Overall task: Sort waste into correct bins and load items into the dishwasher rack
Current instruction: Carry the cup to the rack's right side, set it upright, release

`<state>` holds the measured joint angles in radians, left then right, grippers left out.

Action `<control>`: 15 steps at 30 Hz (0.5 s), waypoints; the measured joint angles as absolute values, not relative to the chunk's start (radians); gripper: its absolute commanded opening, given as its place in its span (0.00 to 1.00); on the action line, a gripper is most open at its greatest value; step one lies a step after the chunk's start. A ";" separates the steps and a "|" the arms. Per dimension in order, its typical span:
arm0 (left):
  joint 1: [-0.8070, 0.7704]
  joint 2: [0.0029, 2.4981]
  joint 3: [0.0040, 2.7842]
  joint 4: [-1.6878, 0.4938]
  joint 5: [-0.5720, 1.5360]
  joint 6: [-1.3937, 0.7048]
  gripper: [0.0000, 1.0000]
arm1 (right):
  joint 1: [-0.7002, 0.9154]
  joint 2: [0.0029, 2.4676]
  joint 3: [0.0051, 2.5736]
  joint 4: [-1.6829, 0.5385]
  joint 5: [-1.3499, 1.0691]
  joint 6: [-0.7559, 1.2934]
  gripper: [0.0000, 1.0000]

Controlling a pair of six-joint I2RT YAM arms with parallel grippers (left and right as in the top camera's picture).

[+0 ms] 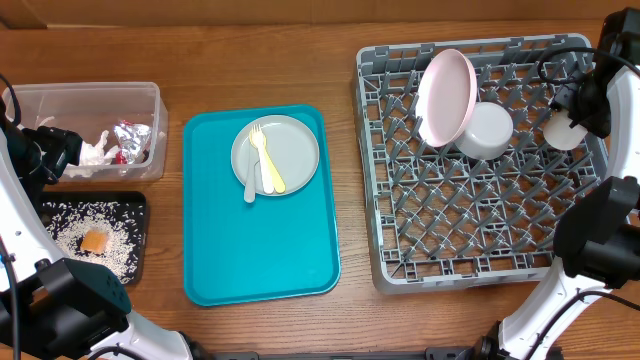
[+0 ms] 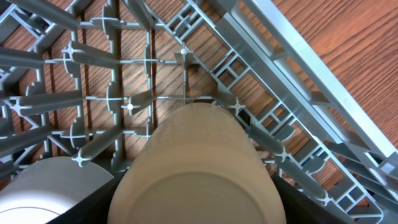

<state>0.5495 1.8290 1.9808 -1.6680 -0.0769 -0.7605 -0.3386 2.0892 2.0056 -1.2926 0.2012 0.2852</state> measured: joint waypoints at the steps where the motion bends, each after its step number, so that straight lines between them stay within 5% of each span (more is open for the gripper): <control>1: 0.550 1.829 1.981 -1.668 -0.076 -0.760 1.00 | -0.339 2.089 2.006 -1.293 0.204 0.284 0.72; 7: 0.550 1.829 1.981 -1.668 -0.077 -0.760 1.00 | -0.339 2.089 2.005 -1.297 0.214 0.284 0.99; 15: 0.550 1.829 1.981 -1.668 -0.077 -0.760 1.00 | -0.339 2.089 2.005 -1.314 0.212 0.287 1.00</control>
